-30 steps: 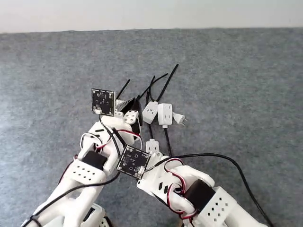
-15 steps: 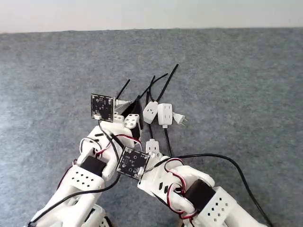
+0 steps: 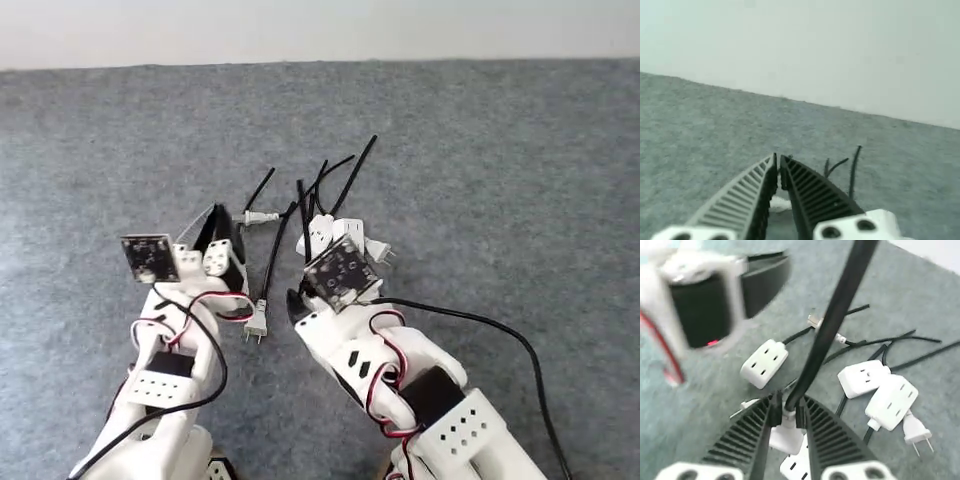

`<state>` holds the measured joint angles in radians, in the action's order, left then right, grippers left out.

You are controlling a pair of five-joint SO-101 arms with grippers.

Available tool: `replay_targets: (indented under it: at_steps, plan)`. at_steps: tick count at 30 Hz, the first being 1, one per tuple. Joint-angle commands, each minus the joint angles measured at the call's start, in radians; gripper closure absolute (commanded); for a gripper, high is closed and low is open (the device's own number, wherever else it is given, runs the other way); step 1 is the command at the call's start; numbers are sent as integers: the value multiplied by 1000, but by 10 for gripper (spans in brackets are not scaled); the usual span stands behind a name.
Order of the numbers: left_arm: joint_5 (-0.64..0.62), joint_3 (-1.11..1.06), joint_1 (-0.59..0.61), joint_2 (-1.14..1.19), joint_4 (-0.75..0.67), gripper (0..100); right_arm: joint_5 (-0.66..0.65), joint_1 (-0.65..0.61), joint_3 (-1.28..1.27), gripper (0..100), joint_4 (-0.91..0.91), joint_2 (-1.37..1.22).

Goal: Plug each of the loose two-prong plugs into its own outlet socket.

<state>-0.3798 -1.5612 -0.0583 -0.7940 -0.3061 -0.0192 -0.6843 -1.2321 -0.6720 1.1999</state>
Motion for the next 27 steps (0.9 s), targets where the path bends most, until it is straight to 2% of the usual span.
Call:
replay_targets:
  at_steps: [1, 4, 9, 12, 27]
  plan:
    - [2, -12, 77, -23, -28, 986, 51, 50, -9, 990, 99, -7]
    - [0, -27, 144, -23, -15, 986, 84, 70, -25, 990, 128, -7]
    - [-2, 25, 224, -23, 176, 986, 112, 84, -44, 991, 163, -8]
    - [-2, 61, 245, -23, 245, 986, 143, 117, -44, 991, 166, -8]
    - [3, 44, 242, -23, 241, 985, 175, 160, 95, 991, 174, -361]
